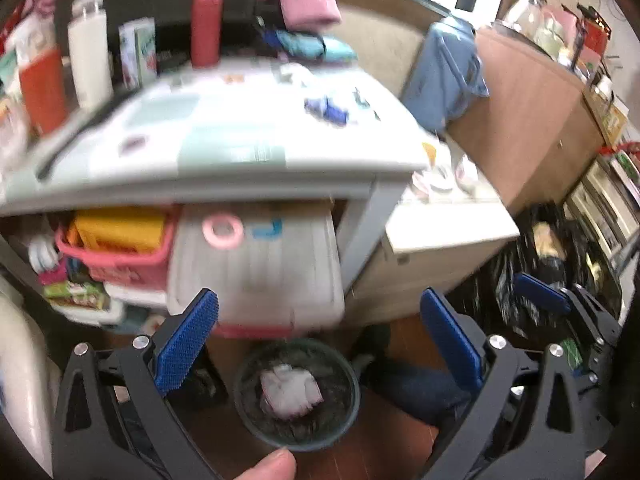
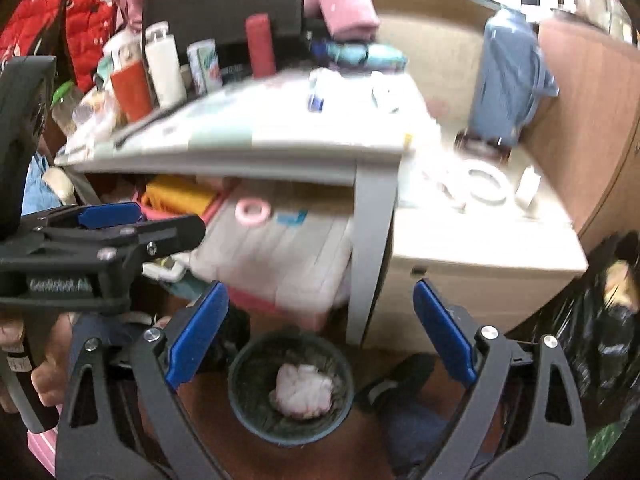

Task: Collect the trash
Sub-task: 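Move both tools back up to the tabletop wrappers, then grasp the blue-and-white wrapper with left gripper while right grasps silver foil packet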

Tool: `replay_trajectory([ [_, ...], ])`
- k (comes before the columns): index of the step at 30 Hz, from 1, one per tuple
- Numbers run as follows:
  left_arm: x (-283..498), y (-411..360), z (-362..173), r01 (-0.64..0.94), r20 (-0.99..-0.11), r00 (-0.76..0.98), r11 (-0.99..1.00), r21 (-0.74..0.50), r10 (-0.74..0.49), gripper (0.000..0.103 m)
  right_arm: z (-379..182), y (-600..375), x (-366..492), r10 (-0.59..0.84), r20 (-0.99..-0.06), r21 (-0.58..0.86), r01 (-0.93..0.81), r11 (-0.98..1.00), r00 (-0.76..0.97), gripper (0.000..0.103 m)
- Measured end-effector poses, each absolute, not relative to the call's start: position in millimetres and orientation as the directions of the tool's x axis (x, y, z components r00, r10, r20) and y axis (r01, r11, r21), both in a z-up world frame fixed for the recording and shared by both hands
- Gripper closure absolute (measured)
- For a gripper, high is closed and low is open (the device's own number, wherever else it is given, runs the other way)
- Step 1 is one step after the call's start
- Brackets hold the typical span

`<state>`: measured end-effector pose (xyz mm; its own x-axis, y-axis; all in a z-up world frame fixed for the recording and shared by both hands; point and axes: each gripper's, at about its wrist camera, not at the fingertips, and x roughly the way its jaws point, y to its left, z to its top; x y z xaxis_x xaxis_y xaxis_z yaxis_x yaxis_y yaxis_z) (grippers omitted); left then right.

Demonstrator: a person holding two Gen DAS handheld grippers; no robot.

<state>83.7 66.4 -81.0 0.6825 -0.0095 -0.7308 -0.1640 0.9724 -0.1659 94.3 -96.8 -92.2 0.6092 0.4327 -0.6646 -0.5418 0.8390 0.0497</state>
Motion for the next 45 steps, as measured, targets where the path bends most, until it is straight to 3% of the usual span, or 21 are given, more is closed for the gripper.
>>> replay_trajectory([
  [12,149.3,65.0,-23.5,-0.212,-0.712,0.697,0.973,-0.089,0.087,0.005,-36.6,-104.7,166.7,0.427,-0.614,0.043,-0.512,0.858,0.664,0.010],
  [27,265.8,90.3,-52.9,-0.310,-0.757,0.643,0.943,-0.123,0.113,0.005,-37.8,-79.6,302.4,0.409,-0.640,0.025,-0.514,0.857,0.651,0.010],
  [38,325.4,110.3,-79.5,-0.303,-0.797,0.598,0.945,-0.123,0.088,0.006,-64.5,-60.2,370.2,0.427,-0.684,0.087,-0.515,0.853,0.591,0.012],
  [42,333.9,103.9,-95.4,-0.240,-0.809,0.584,0.966,-0.093,0.067,0.007,-70.2,-58.9,381.6,0.446,-0.686,0.143,-0.495,0.857,0.574,0.013],
  [45,327.9,97.4,-94.0,-0.197,-0.786,0.616,0.977,-0.085,0.056,0.022,-71.6,-48.5,381.4,0.441,-0.690,0.122,-0.509,0.852,0.573,0.013],
])
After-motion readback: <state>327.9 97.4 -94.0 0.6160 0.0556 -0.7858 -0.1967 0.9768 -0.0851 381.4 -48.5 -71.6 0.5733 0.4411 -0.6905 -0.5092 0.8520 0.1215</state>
